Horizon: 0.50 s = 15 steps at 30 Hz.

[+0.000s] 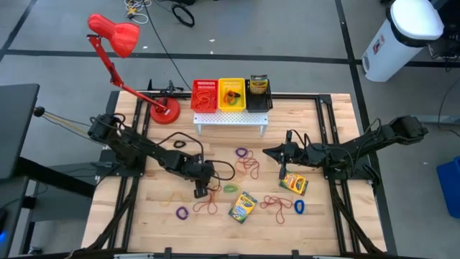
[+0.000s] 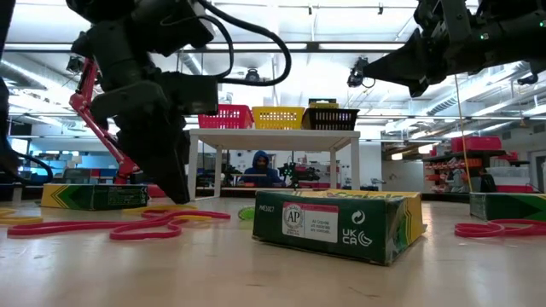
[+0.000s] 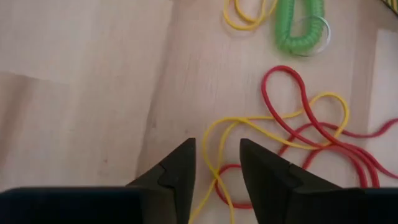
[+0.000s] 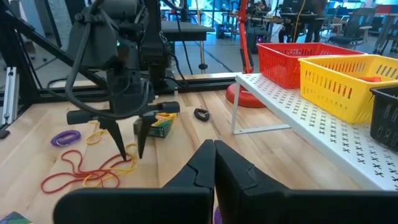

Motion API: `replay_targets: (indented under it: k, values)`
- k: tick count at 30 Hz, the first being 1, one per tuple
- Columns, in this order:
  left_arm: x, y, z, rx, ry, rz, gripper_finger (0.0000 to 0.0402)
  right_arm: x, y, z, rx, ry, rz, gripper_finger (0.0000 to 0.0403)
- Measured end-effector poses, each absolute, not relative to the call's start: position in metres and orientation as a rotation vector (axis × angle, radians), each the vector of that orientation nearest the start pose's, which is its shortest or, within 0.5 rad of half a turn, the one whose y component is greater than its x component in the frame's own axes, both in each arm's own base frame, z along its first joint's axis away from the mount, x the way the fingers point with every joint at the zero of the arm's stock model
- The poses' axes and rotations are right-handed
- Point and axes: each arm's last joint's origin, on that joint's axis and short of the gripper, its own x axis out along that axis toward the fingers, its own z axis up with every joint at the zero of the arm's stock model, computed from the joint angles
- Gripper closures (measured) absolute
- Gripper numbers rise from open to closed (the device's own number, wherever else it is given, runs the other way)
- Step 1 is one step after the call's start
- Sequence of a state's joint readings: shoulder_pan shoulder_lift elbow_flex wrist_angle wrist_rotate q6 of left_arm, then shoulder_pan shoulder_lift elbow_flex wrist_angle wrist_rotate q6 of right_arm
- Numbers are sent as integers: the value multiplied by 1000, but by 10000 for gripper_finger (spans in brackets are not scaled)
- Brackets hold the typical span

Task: Pick & Place Office Desk Supplies
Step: Put the yellow rubber band into the red bin on the shelf

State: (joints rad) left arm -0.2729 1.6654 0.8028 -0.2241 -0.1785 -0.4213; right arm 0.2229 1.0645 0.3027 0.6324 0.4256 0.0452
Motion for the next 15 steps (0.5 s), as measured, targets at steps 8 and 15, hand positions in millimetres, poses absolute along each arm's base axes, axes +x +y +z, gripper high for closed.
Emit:
replay_targets:
  k: [8,15]
  values:
    - [285,-76,131,-121,1076,107,316,202,33,197,4,117,-206,397]
    - [285,-75,127,-111,1084,120,318,202,33,197,4,117,-205,397]
